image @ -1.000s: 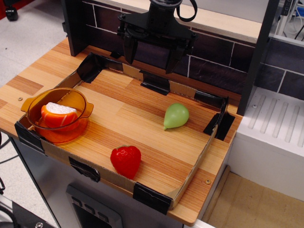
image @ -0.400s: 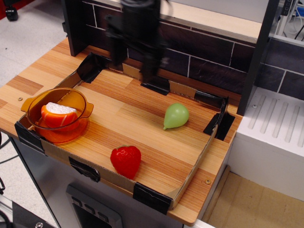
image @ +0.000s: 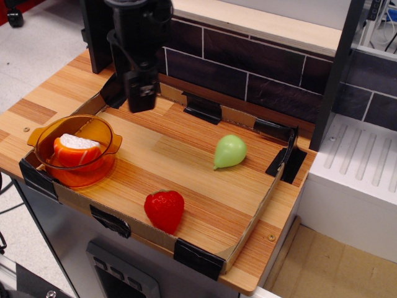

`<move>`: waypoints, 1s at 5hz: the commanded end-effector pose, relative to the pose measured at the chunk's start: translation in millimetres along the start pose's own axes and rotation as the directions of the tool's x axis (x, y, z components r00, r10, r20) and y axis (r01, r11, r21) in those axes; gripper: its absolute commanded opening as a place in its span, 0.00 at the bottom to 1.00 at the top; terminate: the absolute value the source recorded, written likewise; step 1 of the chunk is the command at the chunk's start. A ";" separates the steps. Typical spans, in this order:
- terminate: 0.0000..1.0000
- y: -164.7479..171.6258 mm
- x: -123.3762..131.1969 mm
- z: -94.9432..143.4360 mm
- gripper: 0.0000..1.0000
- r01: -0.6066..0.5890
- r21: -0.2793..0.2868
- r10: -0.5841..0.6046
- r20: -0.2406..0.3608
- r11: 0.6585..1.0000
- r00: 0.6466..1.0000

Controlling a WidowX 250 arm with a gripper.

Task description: Take sushi out of pot

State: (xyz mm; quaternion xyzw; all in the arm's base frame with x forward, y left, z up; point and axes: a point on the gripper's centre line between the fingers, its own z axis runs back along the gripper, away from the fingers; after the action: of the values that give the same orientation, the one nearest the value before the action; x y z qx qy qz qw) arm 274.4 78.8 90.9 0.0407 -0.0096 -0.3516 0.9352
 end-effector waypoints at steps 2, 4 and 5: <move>0.00 12.9 -39.3 -19.6 1.00 0.656 -0.106 -0.661 -0.010 0.747 0.750; 0.00 12.4 -45.7 -36.2 1.00 0.754 -0.093 -0.757 -0.004 0.651 0.653; 0.00 12.4 -48.3 -39.9 1.00 0.759 -0.093 -0.762 0.007 0.645 0.648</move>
State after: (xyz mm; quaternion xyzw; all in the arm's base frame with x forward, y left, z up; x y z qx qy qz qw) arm 234.4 122.0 46.3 -0.0025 0.0416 -0.7071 0.7059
